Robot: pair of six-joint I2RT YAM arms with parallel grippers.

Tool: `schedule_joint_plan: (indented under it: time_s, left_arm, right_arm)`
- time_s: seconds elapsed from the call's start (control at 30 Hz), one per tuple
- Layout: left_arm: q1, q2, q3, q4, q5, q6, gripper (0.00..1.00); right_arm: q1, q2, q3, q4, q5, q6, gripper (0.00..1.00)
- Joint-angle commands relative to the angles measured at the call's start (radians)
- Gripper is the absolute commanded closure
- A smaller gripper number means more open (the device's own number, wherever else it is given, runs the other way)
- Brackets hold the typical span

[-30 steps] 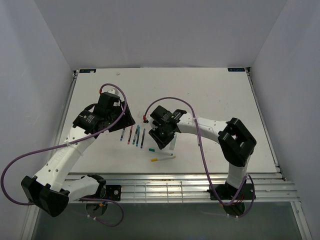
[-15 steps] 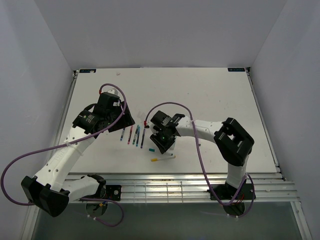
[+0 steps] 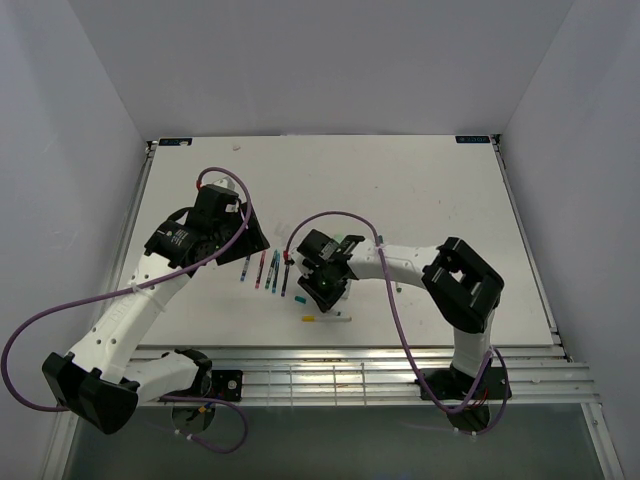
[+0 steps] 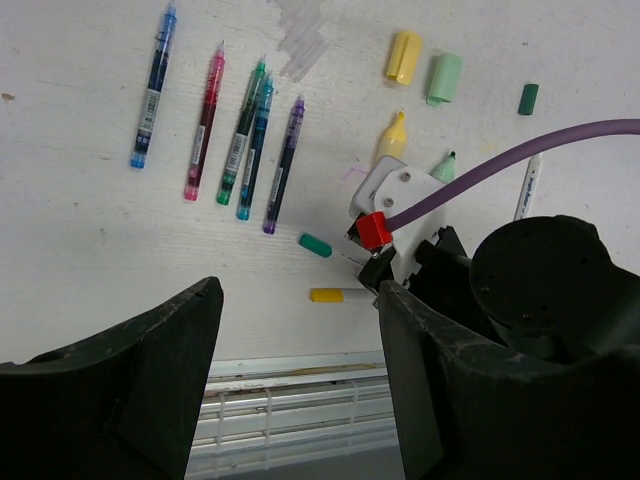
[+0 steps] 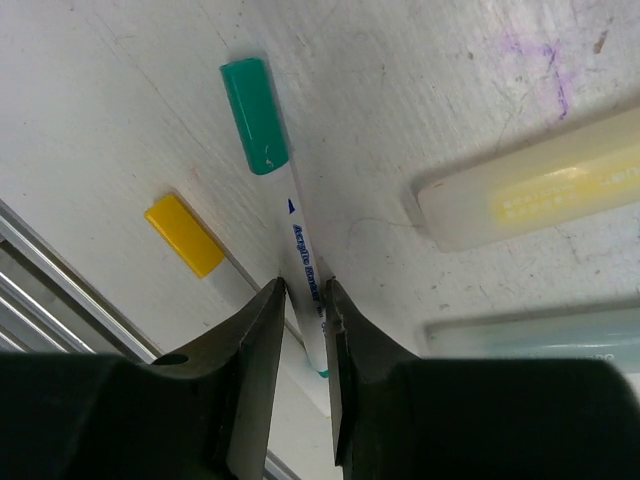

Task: Open the pen caps

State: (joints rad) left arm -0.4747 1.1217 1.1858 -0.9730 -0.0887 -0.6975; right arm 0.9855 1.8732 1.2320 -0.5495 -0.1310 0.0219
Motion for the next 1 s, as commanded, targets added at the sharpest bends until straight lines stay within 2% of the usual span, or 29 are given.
schedule_joint_plan:
  time_s: [0.0,0.17,0.27,0.43,0.57,0.67,0.8,0.83,0.97]
  left_arm:
    - [0.005,-0.026,-0.006,-0.007,0.01,-0.013,0.26]
    - [0.005,-0.02,0.021,-0.021,0.014,-0.02,0.26]
    - [0.005,-0.002,0.057,-0.039,0.007,-0.02,0.26]
    - [0.01,0.033,0.138,-0.055,0.006,-0.022,0.19]
    - [0.016,0.081,0.202,-0.05,0.029,-0.02,0.19]
    - [0.024,0.116,0.244,-0.033,0.056,-0.013,0.21]
    - [0.036,0.135,0.25,0.014,0.125,-0.007,0.24]
    - [0.042,0.141,0.229,0.06,0.192,-0.013,0.27]
    - [0.045,0.147,0.195,0.128,0.288,-0.014,0.33]
  right_arm:
    - [0.025,0.038,-0.034,0.028,0.034,-0.007,0.71]
    - [0.047,0.052,-0.055,0.04,0.126,0.0,0.78]
    - [0.05,0.037,-0.049,0.043,0.206,0.001,0.92]
    - [0.05,-0.058,0.024,0.014,0.254,-0.011,0.92]
    - [0.05,-0.109,0.177,-0.065,0.298,-0.014,0.92]
    - [0.033,-0.169,0.224,-0.107,0.286,0.029,0.92]
    - [-0.011,-0.287,0.189,-0.141,0.232,0.125,0.92]
    - [-0.063,-0.389,0.119,-0.136,0.168,0.209,0.92]
    - [-0.116,-0.483,-0.01,-0.129,0.091,0.276,0.92]
